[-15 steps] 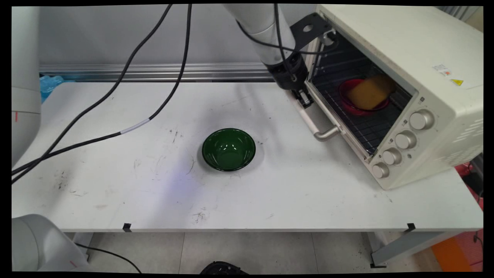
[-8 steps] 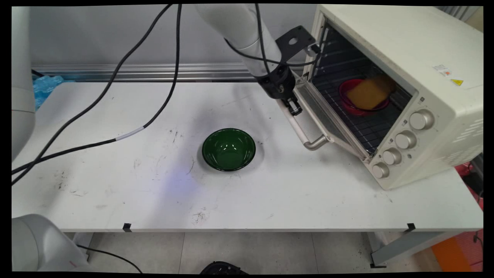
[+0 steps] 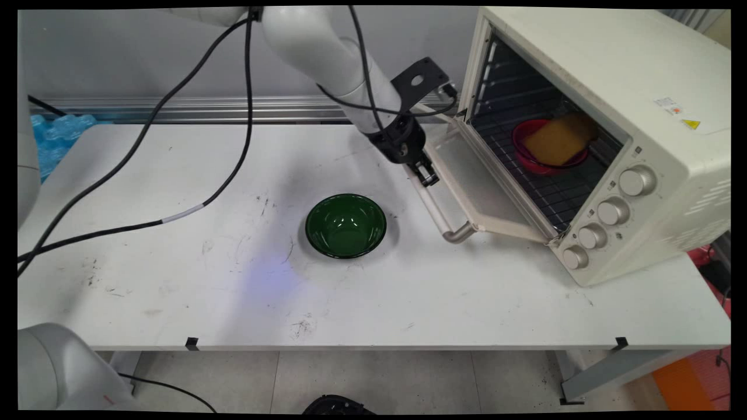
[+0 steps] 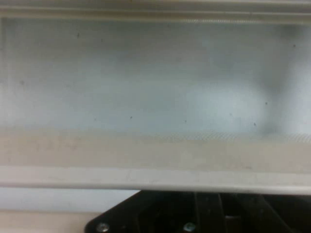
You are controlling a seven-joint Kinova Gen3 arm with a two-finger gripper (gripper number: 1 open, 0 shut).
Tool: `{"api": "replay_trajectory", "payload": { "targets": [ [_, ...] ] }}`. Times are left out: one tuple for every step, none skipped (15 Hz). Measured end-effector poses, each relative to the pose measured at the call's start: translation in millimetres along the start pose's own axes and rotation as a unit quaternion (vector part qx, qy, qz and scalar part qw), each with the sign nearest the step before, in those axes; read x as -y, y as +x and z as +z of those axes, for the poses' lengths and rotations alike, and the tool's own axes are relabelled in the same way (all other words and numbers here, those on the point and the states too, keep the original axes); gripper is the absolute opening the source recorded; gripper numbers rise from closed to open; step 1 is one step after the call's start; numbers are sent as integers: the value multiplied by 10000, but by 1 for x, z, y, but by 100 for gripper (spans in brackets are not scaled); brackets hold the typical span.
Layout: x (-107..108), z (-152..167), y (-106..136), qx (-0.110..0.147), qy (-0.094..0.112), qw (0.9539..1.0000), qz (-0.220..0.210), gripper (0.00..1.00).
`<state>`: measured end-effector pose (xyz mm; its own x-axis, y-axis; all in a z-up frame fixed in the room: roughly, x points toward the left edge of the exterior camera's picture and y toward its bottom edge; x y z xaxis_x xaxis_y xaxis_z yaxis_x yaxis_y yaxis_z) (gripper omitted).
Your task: Open the oven
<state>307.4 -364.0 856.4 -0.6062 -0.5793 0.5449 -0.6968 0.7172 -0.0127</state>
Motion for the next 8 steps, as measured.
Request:
{"api": "replay_trajectory", "payload": {
  "targets": [
    [1,1,-5,-16,-7,10000,-22,0],
    [2,2,-9,-31,-12,10000,-40,0],
    [3,2,-14,-44,-16,10000,-59,0],
    [4,3,-19,-67,-23,9999,-71,0],
    [5,3,-22,-85,-29,9999,-81,0],
    [5,3,-26,-106,-35,9999,-92,0],
    [6,2,-30,-125,-40,9999,-98,0],
    [6,1,-33,-153,-48,9998,-93,0]
  ]
}}
